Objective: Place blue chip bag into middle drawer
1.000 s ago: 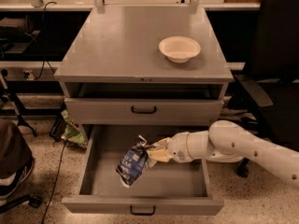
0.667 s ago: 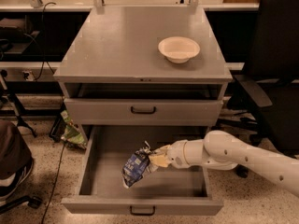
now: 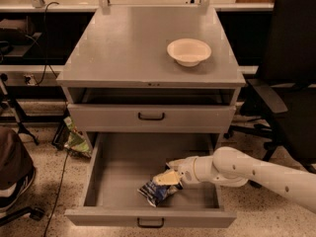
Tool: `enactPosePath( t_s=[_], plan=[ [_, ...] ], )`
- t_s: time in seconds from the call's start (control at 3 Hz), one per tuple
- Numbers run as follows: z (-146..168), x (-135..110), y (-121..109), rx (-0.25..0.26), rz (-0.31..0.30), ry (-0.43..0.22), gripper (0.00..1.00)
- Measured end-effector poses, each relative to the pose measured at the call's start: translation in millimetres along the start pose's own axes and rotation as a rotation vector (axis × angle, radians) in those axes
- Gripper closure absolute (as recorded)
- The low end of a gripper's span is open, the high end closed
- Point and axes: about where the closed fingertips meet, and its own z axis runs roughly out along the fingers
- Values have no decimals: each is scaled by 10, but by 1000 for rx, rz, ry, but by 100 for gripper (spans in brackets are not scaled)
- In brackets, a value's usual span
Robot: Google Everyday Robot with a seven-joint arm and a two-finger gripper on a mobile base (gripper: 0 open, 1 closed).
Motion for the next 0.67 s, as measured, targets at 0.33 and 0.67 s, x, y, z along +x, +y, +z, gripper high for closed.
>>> enactPosePath(
  t_s=[0.33, 0.67],
  plan=[
    [5, 0, 8, -2, -1, 0, 0],
    [6, 0, 8, -2, -1, 0, 0]
  ],
)
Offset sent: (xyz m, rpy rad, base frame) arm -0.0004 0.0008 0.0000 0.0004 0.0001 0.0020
